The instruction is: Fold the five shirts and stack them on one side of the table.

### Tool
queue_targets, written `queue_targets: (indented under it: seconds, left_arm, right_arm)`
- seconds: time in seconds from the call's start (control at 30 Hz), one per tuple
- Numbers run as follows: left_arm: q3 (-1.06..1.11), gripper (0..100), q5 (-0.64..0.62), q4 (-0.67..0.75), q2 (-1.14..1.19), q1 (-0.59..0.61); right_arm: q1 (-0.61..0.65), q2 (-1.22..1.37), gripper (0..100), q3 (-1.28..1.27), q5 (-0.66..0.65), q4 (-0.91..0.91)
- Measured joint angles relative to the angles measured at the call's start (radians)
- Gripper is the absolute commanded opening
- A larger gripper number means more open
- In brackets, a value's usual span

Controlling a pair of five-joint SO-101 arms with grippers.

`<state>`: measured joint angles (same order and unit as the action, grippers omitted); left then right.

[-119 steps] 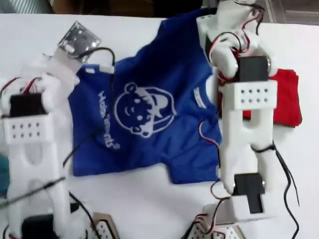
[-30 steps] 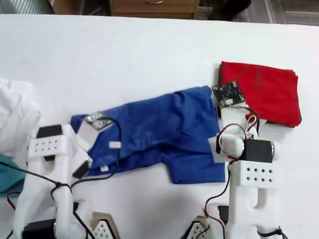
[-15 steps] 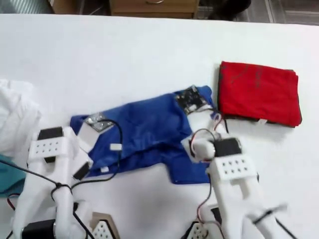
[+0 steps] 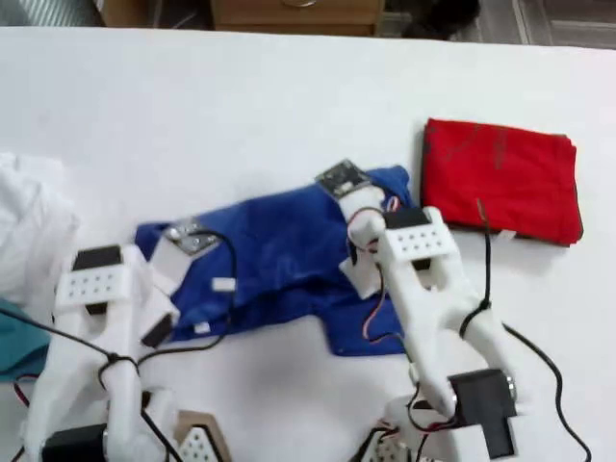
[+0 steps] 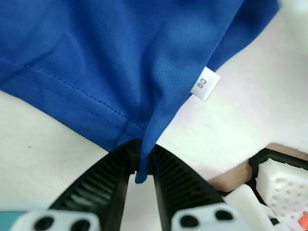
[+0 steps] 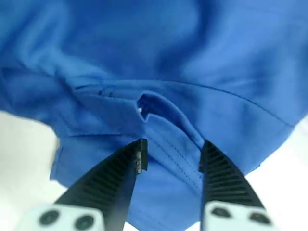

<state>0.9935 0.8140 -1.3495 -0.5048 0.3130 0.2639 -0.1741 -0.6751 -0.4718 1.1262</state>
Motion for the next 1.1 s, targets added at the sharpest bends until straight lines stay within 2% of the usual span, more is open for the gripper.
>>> queue_targets:
  seconds: [0.1,0.4,0.6,0.77,1.1]
  left_arm:
    - [0.0,3,0.0,0.0,0.0,0.0]
    - [0.0,3,0.0,0.0,0.0,0.0]
    - [0.0,3,0.0,0.0,0.0,0.0]
    - [0.0,3,0.0,0.0,0.0,0.0]
    - [0.0,3,0.0,0.0,0.0,0.0]
  right_arm:
    - [0.0,0.003,1.8,0.005,-0.043,0.026]
    - [0.0,0.009,6.1,0.011,-0.064,0.051]
    - [0.0,0.011,15.8,0.012,-0.064,-0.011]
    - [0.0,0.011,15.9,0.012,-0.064,-0.025]
    - [0.0,0.025,16.0,0.012,-0.152,-0.025]
